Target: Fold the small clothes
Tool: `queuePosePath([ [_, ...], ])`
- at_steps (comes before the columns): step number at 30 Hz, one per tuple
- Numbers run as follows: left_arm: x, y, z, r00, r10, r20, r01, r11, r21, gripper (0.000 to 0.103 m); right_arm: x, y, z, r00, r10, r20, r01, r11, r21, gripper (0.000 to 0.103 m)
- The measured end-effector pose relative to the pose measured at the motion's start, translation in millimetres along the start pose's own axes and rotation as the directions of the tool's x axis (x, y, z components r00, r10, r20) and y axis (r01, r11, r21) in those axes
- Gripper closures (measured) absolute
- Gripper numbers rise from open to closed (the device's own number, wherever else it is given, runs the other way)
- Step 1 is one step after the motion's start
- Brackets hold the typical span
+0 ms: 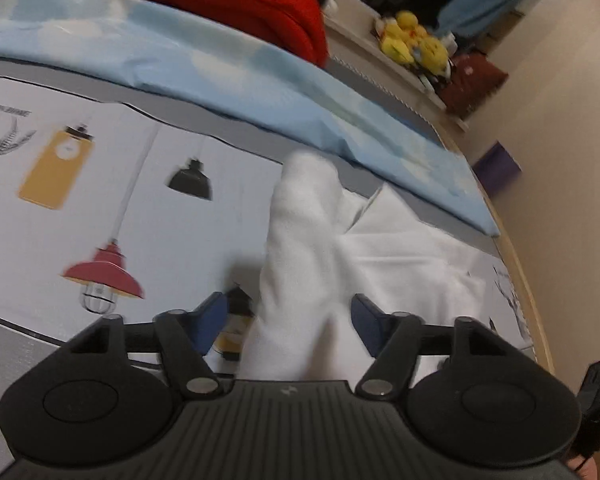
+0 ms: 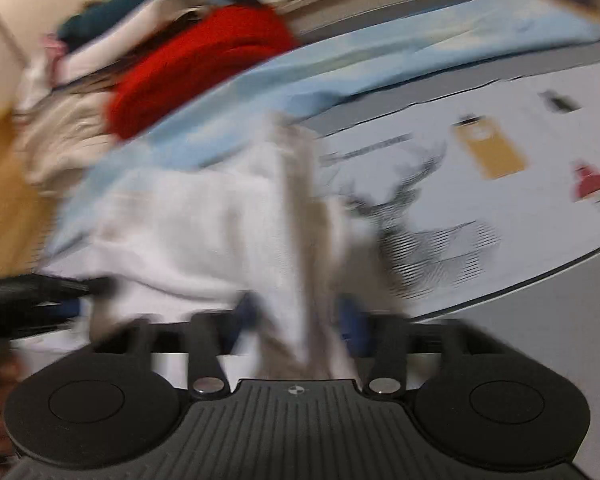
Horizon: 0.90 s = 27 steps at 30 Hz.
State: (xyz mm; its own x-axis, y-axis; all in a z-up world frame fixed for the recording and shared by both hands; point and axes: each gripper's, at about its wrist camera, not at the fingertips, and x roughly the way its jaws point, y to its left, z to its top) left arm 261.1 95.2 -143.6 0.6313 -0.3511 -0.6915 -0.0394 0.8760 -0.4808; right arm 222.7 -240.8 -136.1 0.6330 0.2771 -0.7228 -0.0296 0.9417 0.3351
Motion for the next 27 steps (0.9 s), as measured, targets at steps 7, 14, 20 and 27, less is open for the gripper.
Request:
queuePosePath([
  [7, 62.4, 14.7, -54.0, 0.929, 0.162, -0.332, -0.125, 0.983, 0.131, 0.053, 42.0, -8.9, -25.8, 0.964, -0.024, -0.265, 0.004, 0.997, -0.078, 0.055],
  [14, 45.4, 11.6, -84.2, 0.897, 0.249, -0.366, -0.173, 0.958, 0.227, 0.051, 55.1, -26.2, -40.2, 0.919, -0.109, -0.378, 0.099, 0.994, -0.046, 0.063],
  [20, -16.3, -30.6, -99.5, 0.889, 0.426, -0.168, -0.326, 0.846, 0.422, 0.030, -12.0, -17.2, -27.0, 0.959, -0.223, -0.173, 0.213, 0.974, -0.070, 0.058],
  [27, -156.2, -101.1, -129.9, 0.929, 0.275, 0.248, -0.352, 0.863, 0.362, 0.001, -150.1, 18.2, -55.8, 0.963, -0.177, 0.202, 0.211, 0.963, -0.165, 0.022],
])
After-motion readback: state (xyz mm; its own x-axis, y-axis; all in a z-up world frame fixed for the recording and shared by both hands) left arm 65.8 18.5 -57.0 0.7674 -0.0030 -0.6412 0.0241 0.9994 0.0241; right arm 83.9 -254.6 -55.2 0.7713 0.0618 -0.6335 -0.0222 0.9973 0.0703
